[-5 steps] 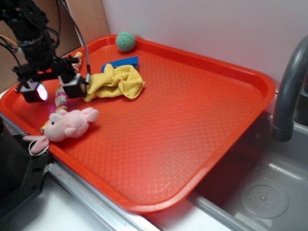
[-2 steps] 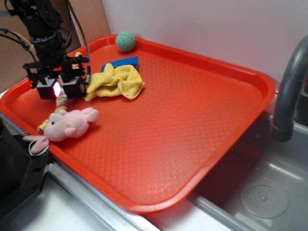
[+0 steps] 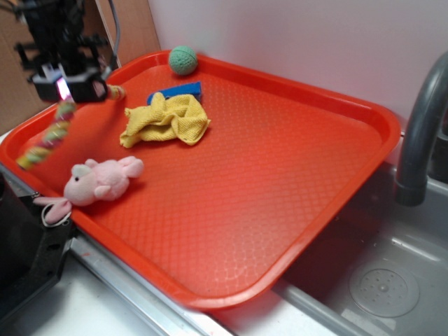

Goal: Grab the multicolored rope.

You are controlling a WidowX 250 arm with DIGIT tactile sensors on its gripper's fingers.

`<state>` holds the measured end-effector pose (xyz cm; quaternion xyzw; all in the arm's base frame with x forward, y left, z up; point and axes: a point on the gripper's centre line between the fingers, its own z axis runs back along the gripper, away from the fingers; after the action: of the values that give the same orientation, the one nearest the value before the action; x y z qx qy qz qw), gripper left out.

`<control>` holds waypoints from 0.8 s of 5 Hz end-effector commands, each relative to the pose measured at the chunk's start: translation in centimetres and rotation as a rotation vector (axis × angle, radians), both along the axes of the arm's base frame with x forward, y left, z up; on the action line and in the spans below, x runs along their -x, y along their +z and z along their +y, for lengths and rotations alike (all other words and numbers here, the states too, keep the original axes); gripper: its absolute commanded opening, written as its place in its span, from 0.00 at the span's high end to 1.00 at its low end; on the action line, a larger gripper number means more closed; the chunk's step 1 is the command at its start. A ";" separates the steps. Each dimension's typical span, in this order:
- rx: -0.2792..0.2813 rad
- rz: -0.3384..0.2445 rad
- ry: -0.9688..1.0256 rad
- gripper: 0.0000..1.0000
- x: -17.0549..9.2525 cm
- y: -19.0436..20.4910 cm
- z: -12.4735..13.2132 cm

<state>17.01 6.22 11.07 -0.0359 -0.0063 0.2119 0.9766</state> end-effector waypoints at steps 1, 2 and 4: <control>-0.066 -0.105 -0.407 1.00 -4.7 10.4 -6.5; -0.091 -0.081 -0.482 1.00 -7.1 10.7 -8.9; -0.120 -0.109 -0.194 1.00 -5.0 10.6 -8.0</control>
<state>22.81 -1.85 20.92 0.0121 -0.0436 0.1126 0.9926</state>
